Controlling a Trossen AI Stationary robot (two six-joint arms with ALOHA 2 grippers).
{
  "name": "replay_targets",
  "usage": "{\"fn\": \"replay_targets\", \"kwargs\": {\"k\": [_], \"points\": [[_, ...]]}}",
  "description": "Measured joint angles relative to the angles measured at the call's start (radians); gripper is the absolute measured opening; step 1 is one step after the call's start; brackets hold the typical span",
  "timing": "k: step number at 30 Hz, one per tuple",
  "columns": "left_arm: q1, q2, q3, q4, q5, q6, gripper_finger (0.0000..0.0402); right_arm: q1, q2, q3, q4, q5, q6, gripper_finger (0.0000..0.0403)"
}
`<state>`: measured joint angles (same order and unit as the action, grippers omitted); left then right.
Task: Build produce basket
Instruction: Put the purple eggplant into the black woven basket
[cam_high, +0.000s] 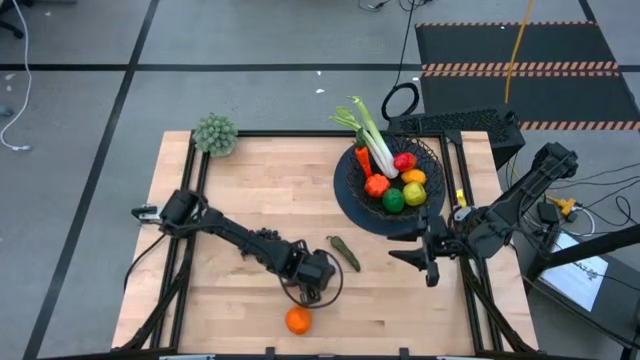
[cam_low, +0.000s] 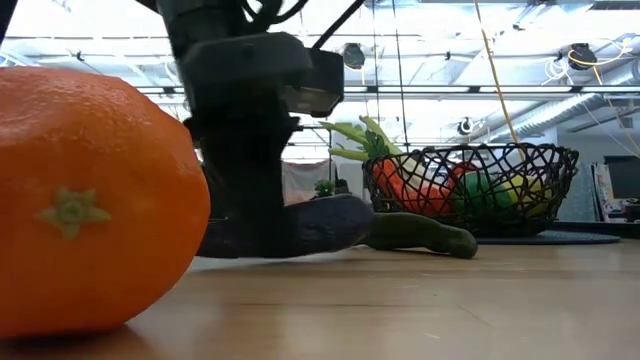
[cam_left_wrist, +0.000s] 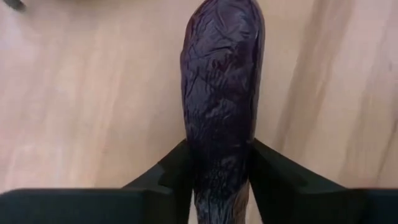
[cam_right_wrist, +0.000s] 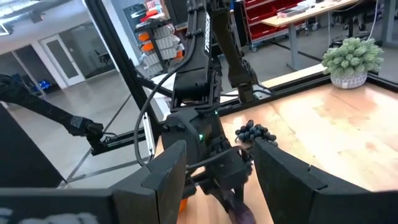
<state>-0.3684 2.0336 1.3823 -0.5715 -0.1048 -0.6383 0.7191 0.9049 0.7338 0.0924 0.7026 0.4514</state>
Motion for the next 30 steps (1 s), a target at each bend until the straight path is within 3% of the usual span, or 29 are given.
{"fn": "replay_targets", "kwargs": {"k": [4, 8, 20, 27, 30], "points": [[0.028, -0.027, 0.0, -0.008, 0.016, -0.019, 0.0117, -0.009, -0.014, 0.0, -0.007, 0.001, -0.025, 0.018], [0.059, -0.103, 0.016, -0.025, 0.023, -0.029, 0.0133, -0.02, -0.017, 0.0, -0.008, 0.002, -0.052, 0.018], [0.135, -0.52, 0.021, 0.019, -0.129, -0.079, 0.0132, -0.039, -0.017, 0.0, -0.007, 0.003, -0.045, 0.018], [0.167, -0.712, 0.021, 0.093, -0.143, -0.099, 0.0145, -0.039, -0.017, 0.0, -0.007, 0.003, -0.045, 0.018], [0.181, -0.777, 0.022, 0.141, -0.151, -0.181, 0.0146, -0.039, -0.017, 0.0, -0.007, 0.003, -0.045, 0.018]]}}
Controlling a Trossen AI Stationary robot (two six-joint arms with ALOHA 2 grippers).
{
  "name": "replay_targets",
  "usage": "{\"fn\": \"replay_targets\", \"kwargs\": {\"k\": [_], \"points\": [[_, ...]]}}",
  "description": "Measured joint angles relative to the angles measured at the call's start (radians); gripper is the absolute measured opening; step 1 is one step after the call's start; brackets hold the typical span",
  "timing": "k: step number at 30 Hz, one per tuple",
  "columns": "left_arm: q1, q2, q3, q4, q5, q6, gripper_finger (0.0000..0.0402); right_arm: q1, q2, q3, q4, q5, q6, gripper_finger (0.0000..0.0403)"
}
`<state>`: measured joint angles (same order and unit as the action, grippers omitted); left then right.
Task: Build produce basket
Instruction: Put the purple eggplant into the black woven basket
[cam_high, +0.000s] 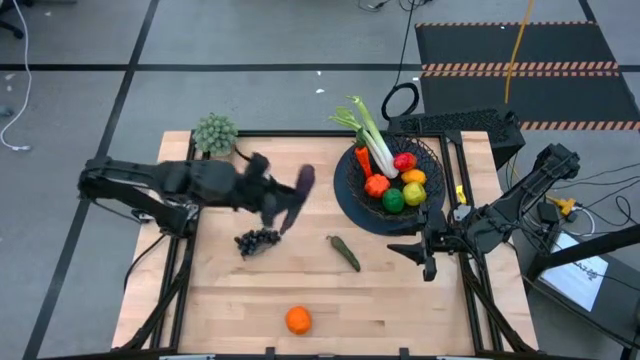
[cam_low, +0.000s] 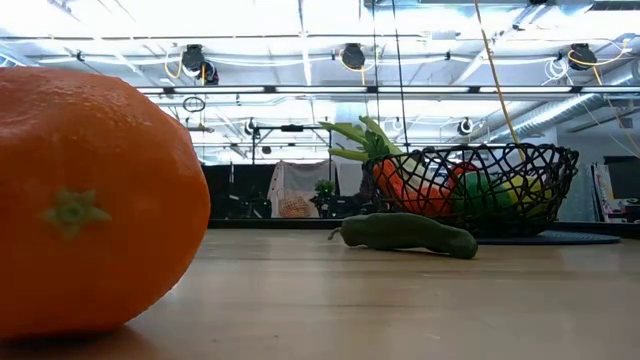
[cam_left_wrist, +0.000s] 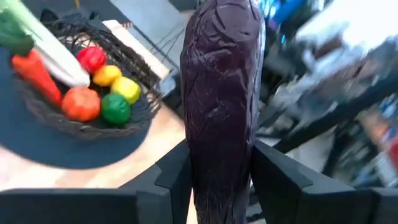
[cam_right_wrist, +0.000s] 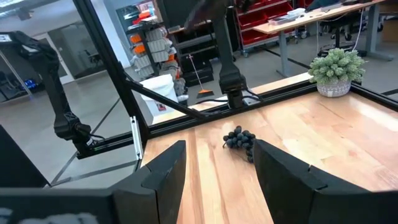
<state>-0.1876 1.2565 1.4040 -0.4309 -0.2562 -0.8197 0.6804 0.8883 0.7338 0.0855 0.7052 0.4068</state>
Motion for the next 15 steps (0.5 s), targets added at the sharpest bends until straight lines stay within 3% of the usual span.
{"fn": "replay_targets", "kwargs": {"k": [15], "points": [[0.033, -0.143, -0.001, 0.037, -0.013, -0.468, 0.0147, 0.0, 0.0, 0.0, 0.0, 0.003, 0.0, 0.018]]}}
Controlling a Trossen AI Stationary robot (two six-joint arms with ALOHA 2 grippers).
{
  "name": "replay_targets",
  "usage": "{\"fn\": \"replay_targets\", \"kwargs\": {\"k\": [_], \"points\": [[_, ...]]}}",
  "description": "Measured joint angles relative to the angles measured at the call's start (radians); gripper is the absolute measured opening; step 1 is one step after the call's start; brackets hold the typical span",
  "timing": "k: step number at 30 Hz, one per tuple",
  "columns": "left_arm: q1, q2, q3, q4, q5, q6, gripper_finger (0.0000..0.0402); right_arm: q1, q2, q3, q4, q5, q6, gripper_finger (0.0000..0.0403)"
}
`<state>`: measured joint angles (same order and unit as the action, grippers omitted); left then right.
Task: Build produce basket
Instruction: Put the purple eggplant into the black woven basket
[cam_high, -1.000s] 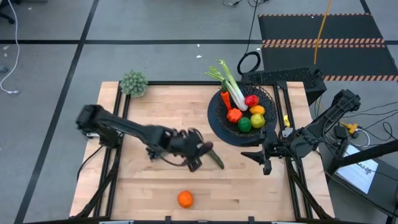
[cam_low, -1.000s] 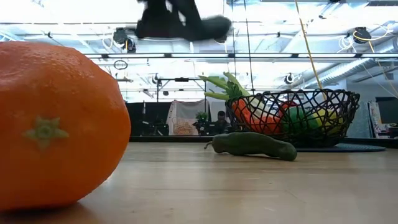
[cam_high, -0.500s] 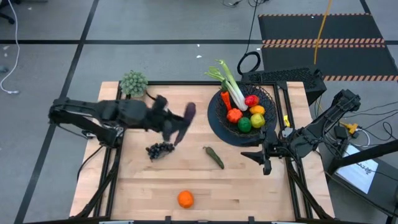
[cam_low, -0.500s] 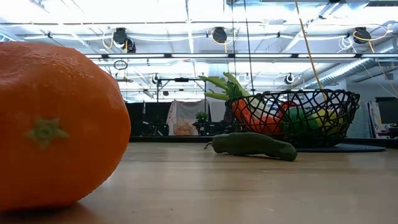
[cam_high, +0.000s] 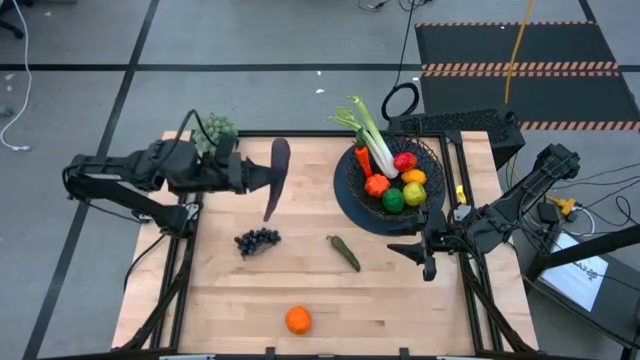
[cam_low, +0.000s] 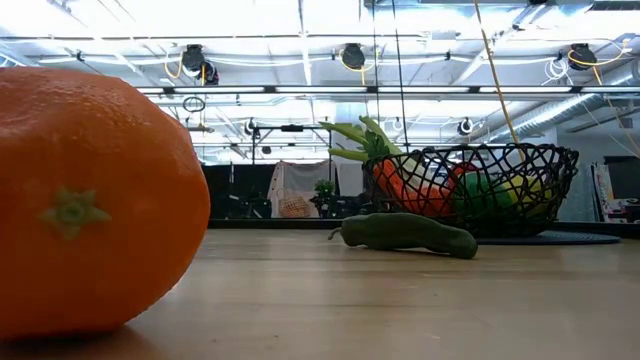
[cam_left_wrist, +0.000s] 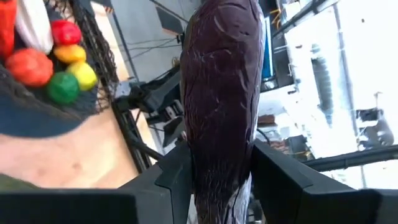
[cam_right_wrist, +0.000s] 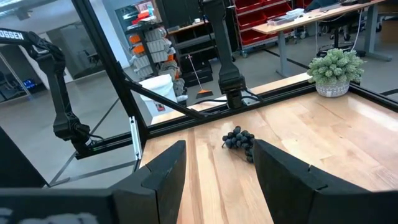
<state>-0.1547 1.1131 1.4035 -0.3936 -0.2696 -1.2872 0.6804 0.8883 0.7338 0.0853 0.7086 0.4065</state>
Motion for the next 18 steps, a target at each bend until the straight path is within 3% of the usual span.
{"fn": "replay_targets", "kwargs": {"k": [8, 18], "points": [[0.019, -0.003, -0.001, -0.01, 0.061, -0.066, 0.0147, 0.0, 0.0, 0.0, 0.0, 0.0, 0.0, 0.018], [0.045, -0.004, -0.001, -0.02, 0.063, 0.02, 0.0147, 0.0, 0.0, 0.0, 0.0, 0.001, 0.0, 0.018]]}}
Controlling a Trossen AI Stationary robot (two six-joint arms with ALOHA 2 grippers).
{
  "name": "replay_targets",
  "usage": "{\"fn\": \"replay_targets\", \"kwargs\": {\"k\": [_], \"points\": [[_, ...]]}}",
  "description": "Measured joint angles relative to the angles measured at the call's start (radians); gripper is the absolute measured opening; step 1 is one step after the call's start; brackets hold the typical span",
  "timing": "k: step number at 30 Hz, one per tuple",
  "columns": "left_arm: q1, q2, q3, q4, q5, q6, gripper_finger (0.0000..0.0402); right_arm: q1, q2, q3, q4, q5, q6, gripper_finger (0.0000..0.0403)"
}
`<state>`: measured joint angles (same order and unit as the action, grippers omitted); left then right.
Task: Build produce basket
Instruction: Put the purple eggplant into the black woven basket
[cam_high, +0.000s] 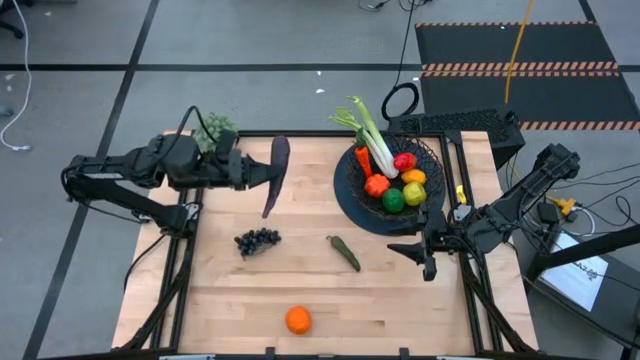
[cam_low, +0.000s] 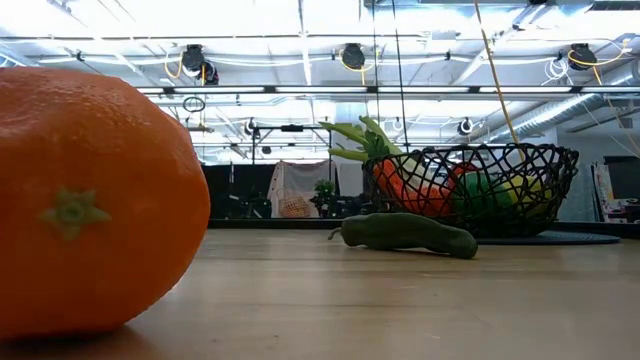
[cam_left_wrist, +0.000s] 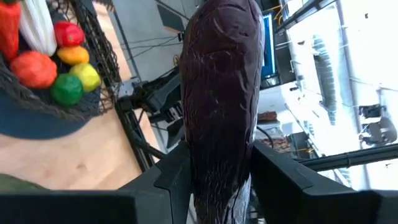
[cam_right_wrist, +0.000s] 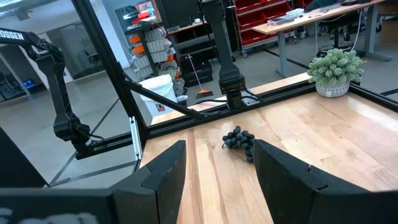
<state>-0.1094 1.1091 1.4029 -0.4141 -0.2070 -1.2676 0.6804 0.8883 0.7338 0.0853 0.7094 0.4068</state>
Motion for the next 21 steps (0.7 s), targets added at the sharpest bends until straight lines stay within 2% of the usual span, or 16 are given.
{"fn": "replay_targets", "kwargs": {"k": [6, 14, 21], "points": [[0.016, 0.0, 0.0, 0.0, -0.001, 0.13, 0.0147, 0.0, 0.0, 0.0, 0.0, 0.0, 0.0, 0.018], [0.036, 0.0, 0.0, 0.007, -0.002, 0.403, 0.0147, 0.0, 0.0, 0.0, 0.0, 0.004, 0.0, 0.018], [0.043, 0.0, 0.0, 0.007, -0.003, 0.683, 0.0147, -0.008, 0.0, -0.015, 0.008, 0.079, 0.104, 0.018]]}}
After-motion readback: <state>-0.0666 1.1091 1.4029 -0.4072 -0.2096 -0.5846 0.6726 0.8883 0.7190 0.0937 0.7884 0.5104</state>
